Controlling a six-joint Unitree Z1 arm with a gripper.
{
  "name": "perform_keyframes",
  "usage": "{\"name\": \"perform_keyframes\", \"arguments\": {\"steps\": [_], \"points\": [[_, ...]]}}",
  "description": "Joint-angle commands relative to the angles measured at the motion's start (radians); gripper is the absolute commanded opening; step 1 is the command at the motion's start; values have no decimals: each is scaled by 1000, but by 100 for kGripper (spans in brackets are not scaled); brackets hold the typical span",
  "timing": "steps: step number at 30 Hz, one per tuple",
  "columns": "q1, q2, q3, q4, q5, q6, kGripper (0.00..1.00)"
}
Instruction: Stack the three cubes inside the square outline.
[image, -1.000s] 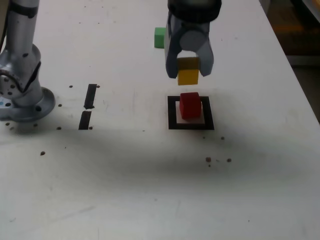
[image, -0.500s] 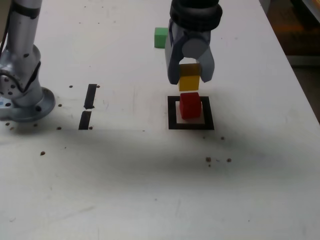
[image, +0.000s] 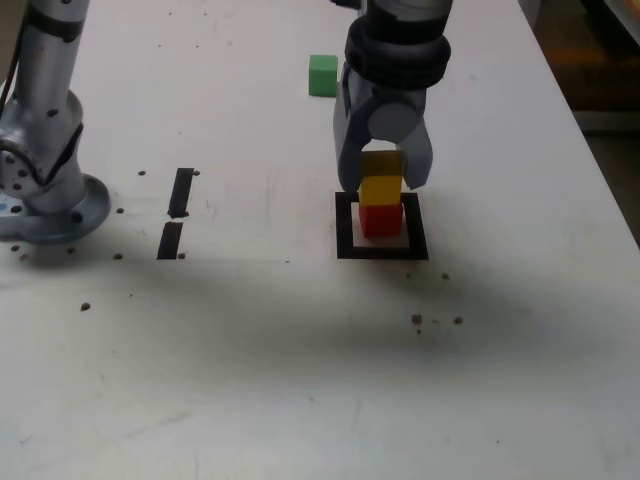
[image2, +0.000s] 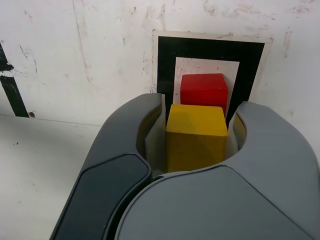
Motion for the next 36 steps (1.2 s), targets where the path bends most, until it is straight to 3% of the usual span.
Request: {"name": "perform_keyframes", "arguments": {"steps": [1,15,21,36], "points": [[-3,-1,6,-7,-1,-1,22],[-3,15,26,-65,5,-1,26],[2,14,35,-59,9,-1,34],[10,12,28,-43,33,-2,38]]}}
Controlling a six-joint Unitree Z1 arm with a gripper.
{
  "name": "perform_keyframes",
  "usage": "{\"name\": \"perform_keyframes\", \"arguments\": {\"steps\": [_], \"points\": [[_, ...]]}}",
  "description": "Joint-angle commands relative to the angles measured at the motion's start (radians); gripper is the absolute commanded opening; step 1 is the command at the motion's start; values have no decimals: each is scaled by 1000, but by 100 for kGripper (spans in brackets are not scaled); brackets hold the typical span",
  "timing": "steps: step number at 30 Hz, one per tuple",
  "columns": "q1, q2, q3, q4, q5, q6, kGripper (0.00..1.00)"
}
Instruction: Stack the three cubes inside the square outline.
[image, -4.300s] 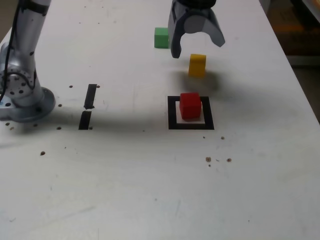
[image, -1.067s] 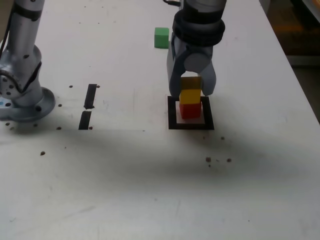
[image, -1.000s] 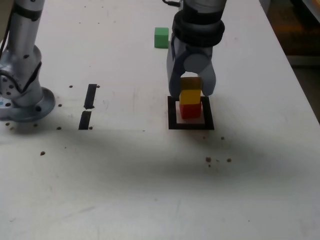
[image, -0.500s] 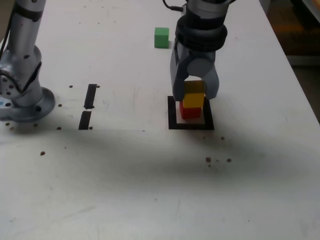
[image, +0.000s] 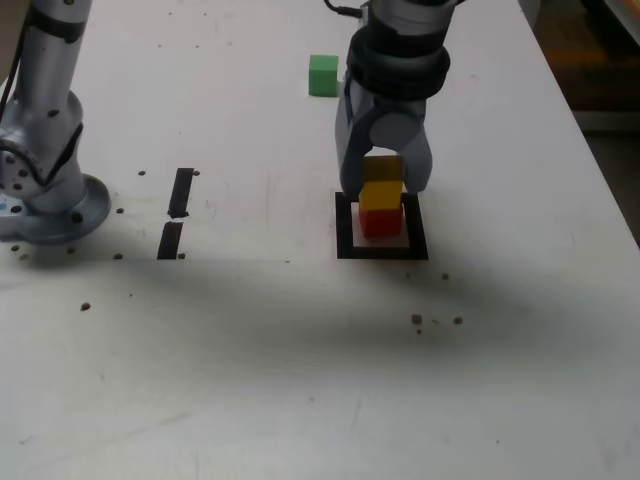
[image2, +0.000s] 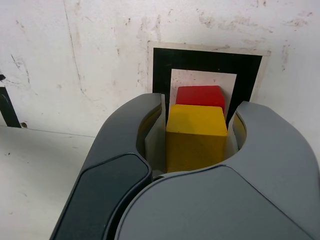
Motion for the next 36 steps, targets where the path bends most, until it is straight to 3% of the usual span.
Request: {"name": "perform_keyframes", "arguments": {"steps": [1,6,9,19,22,26,31,36], "points": [[4,1,-4,-1,4,0,38],[7,3,-3,-2,9,0,38],[8,3,-4,-3,7,0,43],[8,1,3,-26,-10,0,88],[8,-4,4,-22,-9,-4,96],[11,-36,-2,19,7,-16,99],[48,-121,-26,143,32,-16,100],[148,-204,-28,213,56,86,100]]}}
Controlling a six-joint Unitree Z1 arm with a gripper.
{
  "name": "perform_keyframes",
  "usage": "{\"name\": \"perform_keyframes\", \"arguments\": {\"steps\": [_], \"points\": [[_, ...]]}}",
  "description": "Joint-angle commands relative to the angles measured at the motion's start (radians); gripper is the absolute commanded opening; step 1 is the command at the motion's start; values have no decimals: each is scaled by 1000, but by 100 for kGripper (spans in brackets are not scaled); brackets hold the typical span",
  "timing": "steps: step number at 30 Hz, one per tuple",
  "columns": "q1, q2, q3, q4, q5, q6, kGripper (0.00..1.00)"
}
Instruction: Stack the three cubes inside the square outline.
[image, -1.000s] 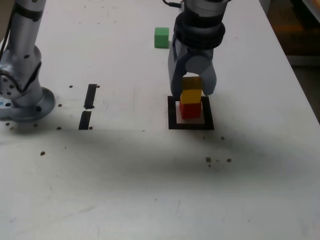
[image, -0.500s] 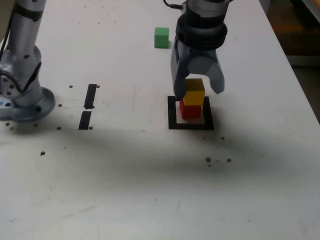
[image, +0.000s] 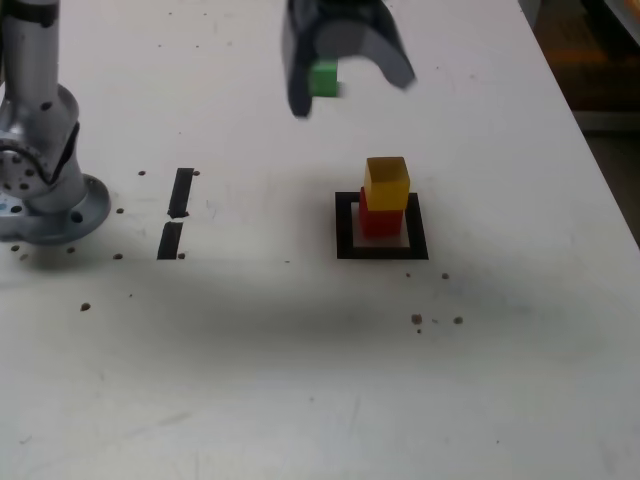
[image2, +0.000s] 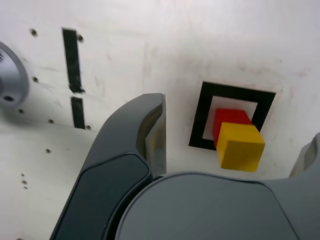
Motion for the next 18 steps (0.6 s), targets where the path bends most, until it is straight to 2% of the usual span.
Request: {"name": "perform_keyframes", "arguments": {"steps": [1,6,11,14,18], "points": [[49,-20,1,5,13,62,100],[216,-26,10,-7,64,287,99],[384,29,7,-42,121,504,97],[455,76,7,-84,133,589,96],[502,139,10,-161,136,647,96]]}}
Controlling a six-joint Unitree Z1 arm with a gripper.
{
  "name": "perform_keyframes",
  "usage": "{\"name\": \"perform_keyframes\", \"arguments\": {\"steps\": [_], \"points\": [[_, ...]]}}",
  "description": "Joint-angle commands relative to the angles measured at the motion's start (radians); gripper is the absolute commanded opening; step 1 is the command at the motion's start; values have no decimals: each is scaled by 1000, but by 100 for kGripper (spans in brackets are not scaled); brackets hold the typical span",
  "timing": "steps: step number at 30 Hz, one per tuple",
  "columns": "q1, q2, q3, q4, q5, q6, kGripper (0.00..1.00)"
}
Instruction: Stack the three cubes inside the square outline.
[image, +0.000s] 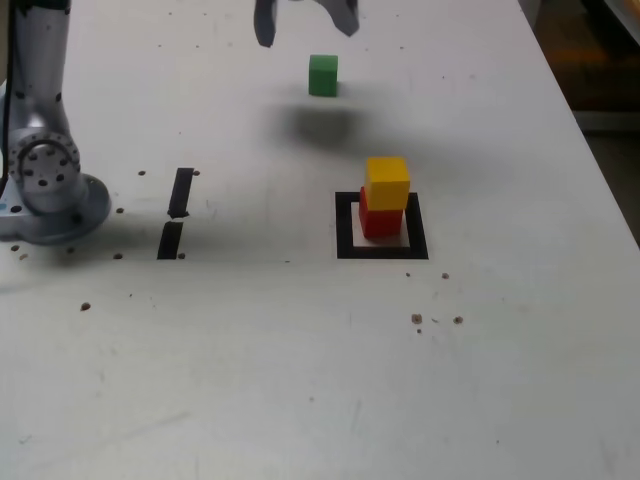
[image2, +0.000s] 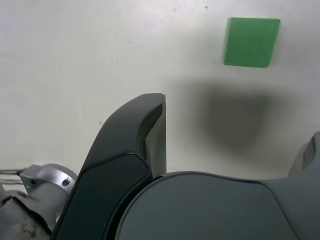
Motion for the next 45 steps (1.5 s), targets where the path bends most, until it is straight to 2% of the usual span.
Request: {"name": "perform_keyframes", "arguments": {"steps": [1,9,16,20,27,30,34,41,45], "points": [[25,45,2,-44,3,15,96],[84,165,6,-156,9,71,93],[92,207,-5,-190,3,85,86],[92,218,-11,-195,-7,88,73],[94,213,-7,-203,-32,89,38],[97,210,-2,-206,-47,89,28],[98,202,6,-213,-61,89,20],[98,183,12,-215,-67,84,12],[96,151,-9,-170,-63,76,10]]}}
